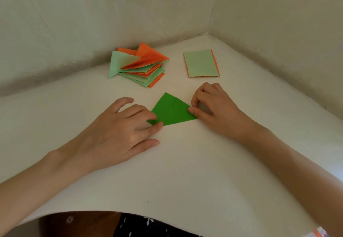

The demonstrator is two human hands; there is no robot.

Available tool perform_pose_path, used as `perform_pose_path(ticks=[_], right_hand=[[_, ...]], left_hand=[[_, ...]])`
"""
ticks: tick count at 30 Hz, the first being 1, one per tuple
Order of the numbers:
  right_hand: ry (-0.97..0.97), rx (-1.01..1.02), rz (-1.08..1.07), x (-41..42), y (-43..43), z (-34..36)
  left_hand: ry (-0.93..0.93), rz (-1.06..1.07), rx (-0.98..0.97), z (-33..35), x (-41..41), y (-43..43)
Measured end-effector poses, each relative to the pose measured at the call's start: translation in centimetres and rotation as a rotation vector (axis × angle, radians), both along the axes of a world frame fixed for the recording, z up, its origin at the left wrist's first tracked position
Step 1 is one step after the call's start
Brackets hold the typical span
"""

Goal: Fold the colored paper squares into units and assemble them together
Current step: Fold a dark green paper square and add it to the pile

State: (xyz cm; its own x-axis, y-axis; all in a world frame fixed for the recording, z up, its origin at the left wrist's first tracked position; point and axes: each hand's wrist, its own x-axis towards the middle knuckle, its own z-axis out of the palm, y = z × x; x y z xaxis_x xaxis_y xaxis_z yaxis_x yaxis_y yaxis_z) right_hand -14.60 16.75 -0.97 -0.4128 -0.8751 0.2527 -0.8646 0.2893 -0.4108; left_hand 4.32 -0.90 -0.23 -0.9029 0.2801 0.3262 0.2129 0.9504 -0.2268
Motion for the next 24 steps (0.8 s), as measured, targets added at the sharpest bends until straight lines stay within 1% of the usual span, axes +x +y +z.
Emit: perform_pose_path(ticks=[3,6,8,12,17,21,22,24], right_hand=[[-0.016,0.006,-0.001,0.0,0.0,0.0],[-0.016,0.007,0.004,0.0,0.0,-0.1],[-0.019,0.008,0.006,0.0,0.0,-0.1],[-0.045,-0.002,-0.001,0.2,0.1,0.2],[-0.120,0.049,0.017,0.6,0.3,0.8],[-0.191,0.109,0.084,0.6,0.7,1.3],[-0.236,0.104,0.082,0.5,0.8,1.5],[-0.319,0.020,0.012,0.1,0.8,1.9]], left_hand=[[0.070,-0.047,0.055,0.4,-0.4,0.3],[0.121,-0.018,0.170,0.7,-1.6,1.6],[0.091,0.010,0.191,0.5,-2.5,2.9],[-0.027,0.061,0.220,-0.3,-3.4,4.2],[-0.013,0.185,0.232,-0.5,-3.1,3.7],[0.012,0.203,0.353,-0.5,-3.6,3.9],[0.016,0.193,0.395,-0.5,-3.9,4.0],[0.004,0.190,0.478,-0.4,-4.1,3.8]])
